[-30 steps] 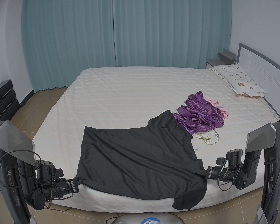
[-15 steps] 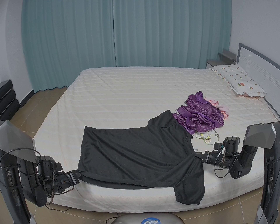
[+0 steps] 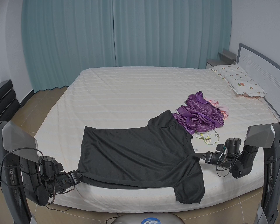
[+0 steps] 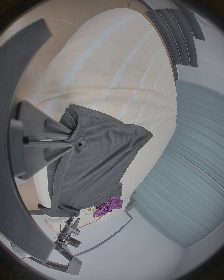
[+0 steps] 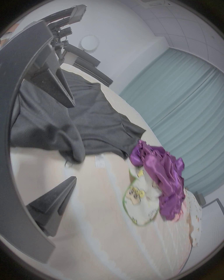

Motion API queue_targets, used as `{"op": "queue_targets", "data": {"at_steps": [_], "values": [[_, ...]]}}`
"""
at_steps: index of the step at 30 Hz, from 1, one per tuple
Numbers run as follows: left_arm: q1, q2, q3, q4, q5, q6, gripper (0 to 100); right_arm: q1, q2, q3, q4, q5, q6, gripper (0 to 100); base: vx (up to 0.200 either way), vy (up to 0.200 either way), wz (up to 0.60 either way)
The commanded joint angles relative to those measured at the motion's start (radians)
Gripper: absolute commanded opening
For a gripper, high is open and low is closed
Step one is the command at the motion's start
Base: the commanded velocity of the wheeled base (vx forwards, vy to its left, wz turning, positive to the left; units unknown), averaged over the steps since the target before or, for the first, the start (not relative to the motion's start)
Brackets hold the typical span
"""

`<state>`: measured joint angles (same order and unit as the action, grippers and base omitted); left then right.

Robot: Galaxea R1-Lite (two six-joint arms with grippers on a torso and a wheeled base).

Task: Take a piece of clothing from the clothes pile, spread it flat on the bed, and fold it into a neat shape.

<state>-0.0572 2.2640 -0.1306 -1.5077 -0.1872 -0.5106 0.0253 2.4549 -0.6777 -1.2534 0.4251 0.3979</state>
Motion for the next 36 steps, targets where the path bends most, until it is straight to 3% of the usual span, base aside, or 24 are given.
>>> {"op": "queue_targets", "data": {"at_steps": [1,7,11,20,25,30,36], "values": [[0.002,0.009,-0.003,0.0,0.0,-0.002,0,-0.042,-0.068,0.107,-0.011,0.014,0.004,100,0.0,0.0,0.0],[0.002,0.009,-0.003,0.0,0.002,-0.002,0,-0.03,-0.077,0.25,-0.08,0.047,-0.039,100,0.0,0.0,0.0],[0.004,0.006,-0.001,0.0,0.002,-0.002,0,0.013,-0.062,0.34,-0.11,0.053,-0.12,100,0.0,0.0,0.0],[0.004,0.005,-0.001,0.0,0.002,-0.002,0,0.074,-0.053,0.366,-0.11,0.052,-0.146,100,0.0,0.0,0.0],[0.005,0.006,-0.001,0.0,0.002,-0.002,0,0.085,-0.045,0.372,-0.11,0.05,-0.154,100,0.0,0.0,0.0],[0.005,0.006,-0.001,0.0,0.002,-0.002,0,0.097,-0.04,0.405,-0.11,0.049,-0.223,100,0.0,0.0,0.0],[0.004,0.005,0.002,0.0,0.002,-0.002,0,0.111,-0.028,0.405,-0.11,0.049,-0.226,100,0.0,0.0,0.0]]}}
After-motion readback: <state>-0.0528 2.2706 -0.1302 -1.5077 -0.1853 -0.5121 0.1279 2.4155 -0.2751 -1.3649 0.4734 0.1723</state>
